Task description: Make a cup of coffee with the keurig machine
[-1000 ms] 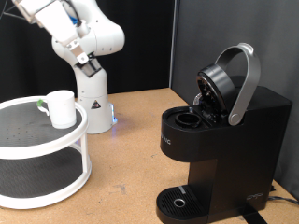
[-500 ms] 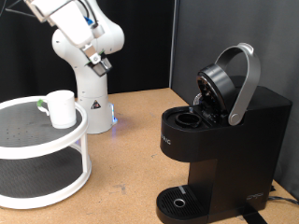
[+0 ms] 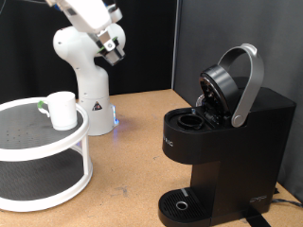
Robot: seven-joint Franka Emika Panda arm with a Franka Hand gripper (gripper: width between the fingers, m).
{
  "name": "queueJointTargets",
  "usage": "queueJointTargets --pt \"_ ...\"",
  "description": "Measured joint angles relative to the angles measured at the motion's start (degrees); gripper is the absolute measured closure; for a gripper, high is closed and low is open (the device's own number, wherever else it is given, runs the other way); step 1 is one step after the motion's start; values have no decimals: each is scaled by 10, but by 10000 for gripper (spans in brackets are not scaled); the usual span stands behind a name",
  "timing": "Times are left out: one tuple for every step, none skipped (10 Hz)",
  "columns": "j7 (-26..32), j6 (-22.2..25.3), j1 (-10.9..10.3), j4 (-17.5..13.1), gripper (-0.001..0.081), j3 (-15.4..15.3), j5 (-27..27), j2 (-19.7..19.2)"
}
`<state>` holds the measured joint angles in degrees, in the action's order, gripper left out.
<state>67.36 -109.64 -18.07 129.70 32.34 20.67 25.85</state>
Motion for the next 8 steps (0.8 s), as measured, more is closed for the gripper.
queueJointTargets --pt "0 -6 -6 -11 332 -2 3 -11" --pt "0 -7 -12 -21 332 -3 11 -23" --pt "0 -5 -19 -31 332 -2 23 -37" --pt "1 -4 -25 -39 332 -2 32 -51" --pt "6 -4 -30 -43 332 -2 43 -63" --pt "11 -6 -35 -44 332 -2 51 -72" --pt "13 -14 -38 -44 332 -3 63 -77" --pt "14 -21 -42 -44 332 -3 74 -80"
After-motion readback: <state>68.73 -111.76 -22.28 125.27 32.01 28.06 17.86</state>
